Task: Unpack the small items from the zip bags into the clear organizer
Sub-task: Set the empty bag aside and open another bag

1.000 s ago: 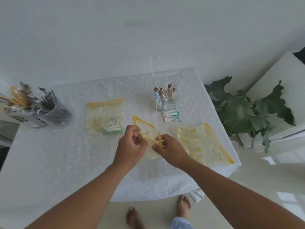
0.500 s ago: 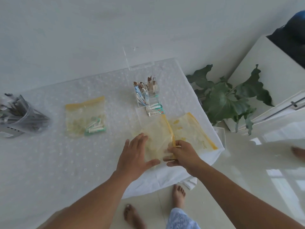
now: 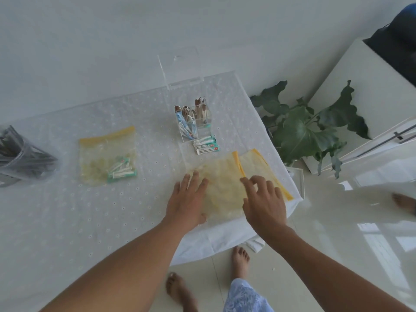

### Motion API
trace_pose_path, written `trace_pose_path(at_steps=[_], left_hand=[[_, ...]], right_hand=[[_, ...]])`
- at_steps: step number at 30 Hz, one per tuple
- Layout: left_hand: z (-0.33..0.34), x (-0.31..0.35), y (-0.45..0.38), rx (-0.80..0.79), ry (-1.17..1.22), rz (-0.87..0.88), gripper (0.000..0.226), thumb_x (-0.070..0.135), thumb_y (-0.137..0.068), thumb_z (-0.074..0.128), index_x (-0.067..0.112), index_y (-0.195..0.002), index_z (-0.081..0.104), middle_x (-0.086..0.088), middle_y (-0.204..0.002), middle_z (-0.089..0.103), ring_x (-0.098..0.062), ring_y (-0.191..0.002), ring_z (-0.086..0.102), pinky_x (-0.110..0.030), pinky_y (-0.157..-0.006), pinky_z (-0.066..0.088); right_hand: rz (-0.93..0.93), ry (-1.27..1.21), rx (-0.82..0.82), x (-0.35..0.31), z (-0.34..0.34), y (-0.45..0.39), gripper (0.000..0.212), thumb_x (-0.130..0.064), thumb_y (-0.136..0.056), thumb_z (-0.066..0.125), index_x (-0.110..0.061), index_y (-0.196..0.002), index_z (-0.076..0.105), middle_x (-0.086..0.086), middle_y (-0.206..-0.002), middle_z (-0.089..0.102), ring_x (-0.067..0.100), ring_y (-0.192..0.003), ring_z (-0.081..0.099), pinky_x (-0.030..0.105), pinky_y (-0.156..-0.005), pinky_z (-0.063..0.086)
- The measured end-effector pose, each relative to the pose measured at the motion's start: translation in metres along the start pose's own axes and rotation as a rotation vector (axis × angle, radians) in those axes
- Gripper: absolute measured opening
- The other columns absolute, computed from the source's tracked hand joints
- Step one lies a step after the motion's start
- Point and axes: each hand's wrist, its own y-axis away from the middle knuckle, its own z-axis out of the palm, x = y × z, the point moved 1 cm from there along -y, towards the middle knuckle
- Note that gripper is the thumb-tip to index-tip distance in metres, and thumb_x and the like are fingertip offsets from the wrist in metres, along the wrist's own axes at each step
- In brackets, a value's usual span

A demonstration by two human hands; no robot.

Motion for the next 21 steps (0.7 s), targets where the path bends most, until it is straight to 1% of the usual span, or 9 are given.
trace_pose_path(at_steps=[2, 4, 7, 9, 12, 14, 16, 18, 21], left_hand=[[0.001, -0.002, -0.004, -0.058, 0.02, -0.013, 0.113, 0.048, -0.073, 0.077, 0.027, -0.156, 0.003, -0.005, -0.166, -0.005, -0.031, -0.152, 0.003, -0.052, -0.122, 0.015], [0.001, -0.003, -0.006, -0.106, 0.056, -0.025, 0.112, 0.046, -0.074, 0.077, 0.028, -0.155, 0.003, -0.003, -0.166, -0.004, -0.029, -0.153, 0.004, -0.053, -0.121, 0.016], [-0.001, -0.005, -0.006, -0.179, 0.107, -0.037, 0.111, 0.038, -0.074, 0.08, 0.029, -0.155, 0.005, 0.002, -0.166, -0.007, -0.026, -0.153, 0.002, -0.055, -0.12, 0.018], [-0.005, -0.007, -0.007, -0.194, 0.125, -0.025, 0.113, 0.033, -0.074, 0.083, 0.029, -0.155, 0.005, 0.003, -0.166, -0.008, -0.026, -0.153, 0.001, -0.056, -0.12, 0.018], [-0.005, -0.012, -0.004, -0.153, 0.144, 0.025, 0.115, 0.032, -0.07, 0.086, 0.028, -0.155, 0.008, -0.001, -0.166, -0.004, -0.027, -0.153, 0.004, -0.053, -0.121, 0.019], [-0.002, -0.019, 0.001, -0.071, 0.168, 0.082, 0.115, 0.037, -0.067, 0.087, 0.027, -0.154, 0.013, -0.003, -0.165, 0.003, -0.027, -0.152, 0.01, -0.047, -0.121, 0.02], [0.0, -0.033, 0.008, -0.001, 0.223, 0.135, 0.117, 0.044, -0.062, 0.088, 0.029, -0.154, 0.018, 0.0, -0.165, 0.01, -0.023, -0.151, 0.015, -0.04, -0.122, 0.02], [-0.003, -0.05, 0.018, 0.028, 0.315, 0.14, 0.118, 0.05, -0.058, 0.089, 0.031, -0.153, 0.022, 0.005, -0.163, 0.015, -0.017, -0.148, 0.019, -0.035, -0.119, 0.024], [-0.013, -0.086, 0.034, 0.067, 0.402, 0.077, 0.111, 0.055, -0.061, 0.086, 0.03, -0.152, 0.027, 0.008, -0.159, 0.024, -0.012, -0.145, 0.024, -0.033, -0.115, 0.031]], right_hand=[[-0.167, -0.015, 0.008, -0.007, 0.004, -0.003, 0.061, -0.01, -0.072, 0.074, -0.022, -0.13, 0.059, 0.002, -0.122, 0.055, 0.028, -0.087, 0.055, 0.04, -0.071, 0.044], [-0.222, 0.009, -0.119, -0.014, 0.007, -0.012, 0.061, -0.018, -0.082, 0.068, -0.025, -0.14, 0.052, -0.001, -0.134, 0.051, 0.027, -0.095, 0.057, 0.039, -0.077, 0.043], [-0.173, -0.052, -0.418, -0.012, 0.016, -0.026, 0.06, -0.028, -0.097, 0.047, -0.027, -0.154, 0.027, -0.004, -0.151, 0.031, 0.026, -0.114, 0.052, 0.042, -0.092, 0.045], [-0.127, -0.129, -0.524, -0.011, 0.017, -0.032, 0.059, -0.029, -0.098, 0.047, -0.029, -0.153, 0.025, -0.005, -0.152, 0.026, 0.028, -0.117, 0.051, 0.045, -0.095, 0.047], [-0.09, -0.127, -0.576, -0.014, 0.011, -0.043, 0.058, -0.034, -0.095, 0.051, -0.033, -0.149, 0.031, -0.008, -0.149, 0.03, 0.027, -0.113, 0.057, 0.047, -0.094, 0.047], [-0.075, -0.064, -0.575, -0.02, 0.003, -0.055, 0.048, -0.038, -0.096, 0.047, -0.033, -0.143, 0.042, -0.007, -0.14, 0.042, 0.025, -0.106, 0.063, 0.045, -0.094, 0.046], [-0.067, -0.023, -0.486, -0.031, -0.005, -0.069, 0.037, -0.041, -0.098, 0.042, -0.031, -0.131, 0.056, -0.006, -0.122, 0.057, 0.026, -0.099, 0.066, 0.04, -0.088, 0.05], [-0.043, -0.062, -0.38, -0.047, -0.01, -0.083, 0.03, -0.04, -0.098, 0.043, -0.03, -0.118, 0.063, -0.005, -0.109, 0.063, 0.027, -0.091, 0.067, 0.037, -0.076, 0.053], [-0.037, -0.137, -0.309, -0.082, -0.011, -0.107, 0.022, -0.036, -0.097, 0.045, -0.03, -0.104, 0.065, -0.005, -0.098, 0.066, 0.027, -0.081, 0.063, 0.032, -0.066, 0.045]])
